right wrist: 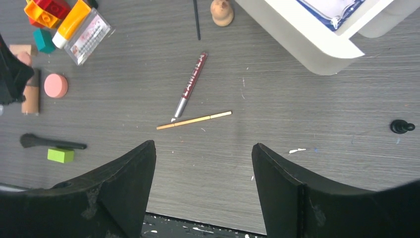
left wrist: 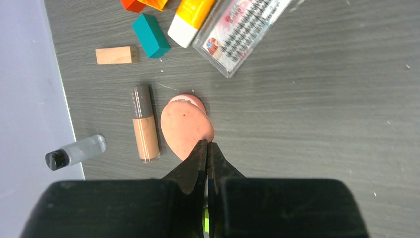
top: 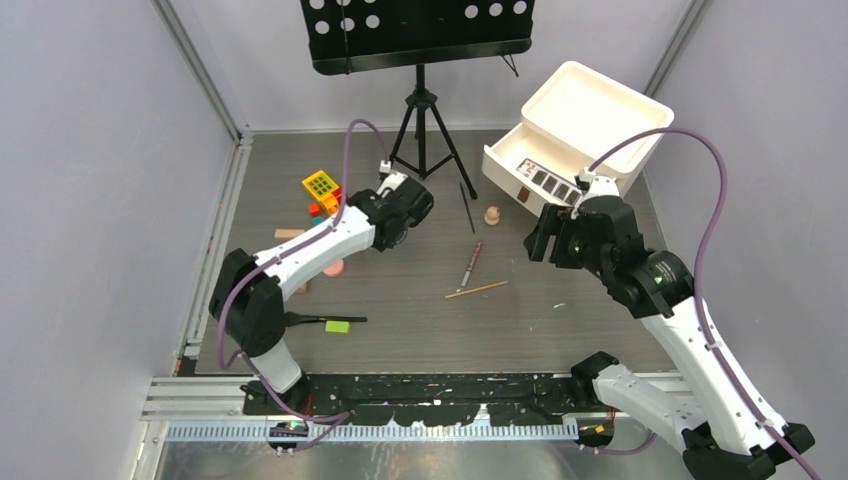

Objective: Organize the makeup
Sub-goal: Pick up the makeup tool from the center of the board, then place the makeup tool in the drawer.

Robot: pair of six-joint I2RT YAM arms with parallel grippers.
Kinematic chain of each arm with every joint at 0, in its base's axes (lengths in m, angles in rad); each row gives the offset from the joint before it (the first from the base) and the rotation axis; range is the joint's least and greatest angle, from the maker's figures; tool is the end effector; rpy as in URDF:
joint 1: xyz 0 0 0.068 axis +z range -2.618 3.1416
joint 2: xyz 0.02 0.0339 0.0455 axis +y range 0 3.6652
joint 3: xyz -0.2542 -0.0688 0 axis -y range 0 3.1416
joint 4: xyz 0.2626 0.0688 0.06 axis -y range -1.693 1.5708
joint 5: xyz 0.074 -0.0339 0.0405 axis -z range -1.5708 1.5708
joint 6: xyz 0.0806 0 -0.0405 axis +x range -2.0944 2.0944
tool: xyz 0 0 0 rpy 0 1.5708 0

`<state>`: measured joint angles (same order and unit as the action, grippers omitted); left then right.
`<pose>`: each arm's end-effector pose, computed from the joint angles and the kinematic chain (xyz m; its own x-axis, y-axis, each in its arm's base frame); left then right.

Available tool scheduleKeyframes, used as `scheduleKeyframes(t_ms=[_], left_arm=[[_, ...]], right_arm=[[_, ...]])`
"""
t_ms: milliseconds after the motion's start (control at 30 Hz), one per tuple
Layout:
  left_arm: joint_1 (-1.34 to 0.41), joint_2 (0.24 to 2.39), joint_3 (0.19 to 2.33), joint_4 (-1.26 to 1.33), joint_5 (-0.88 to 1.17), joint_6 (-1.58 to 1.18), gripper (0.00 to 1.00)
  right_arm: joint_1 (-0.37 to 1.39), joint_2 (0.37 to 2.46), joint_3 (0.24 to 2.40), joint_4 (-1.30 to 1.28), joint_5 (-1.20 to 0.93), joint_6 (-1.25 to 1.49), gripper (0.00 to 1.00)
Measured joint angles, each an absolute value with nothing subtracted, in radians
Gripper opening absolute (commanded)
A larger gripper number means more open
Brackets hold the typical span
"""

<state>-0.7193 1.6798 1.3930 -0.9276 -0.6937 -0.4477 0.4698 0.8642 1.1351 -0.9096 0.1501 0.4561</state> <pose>0.3077 -0.2010 0.2220 -0.7822 0.2426 -0.5739 0.0002 0.9212 0.3891 0.1975 0.0867 0.3433 -0.6272 0.1700 -0.7601 -0.0716 0.9592 0.2736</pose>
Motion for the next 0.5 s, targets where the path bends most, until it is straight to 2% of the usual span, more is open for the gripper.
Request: scheduleKeyframes(t_ms=[200,500], left_arm=[[-0.842,1.671,1.444,-1.007,-0.698,-0.463,0.0],[-1.081,1.671,1.617,-0.972,-0.634,-0.349,0.0]], right_arm=[[0.469,0.827,1.135,-0.91,0.209,0.478,0.75],[0.469,0.75,1.16,-0.92,0.337,0.497,0.75]])
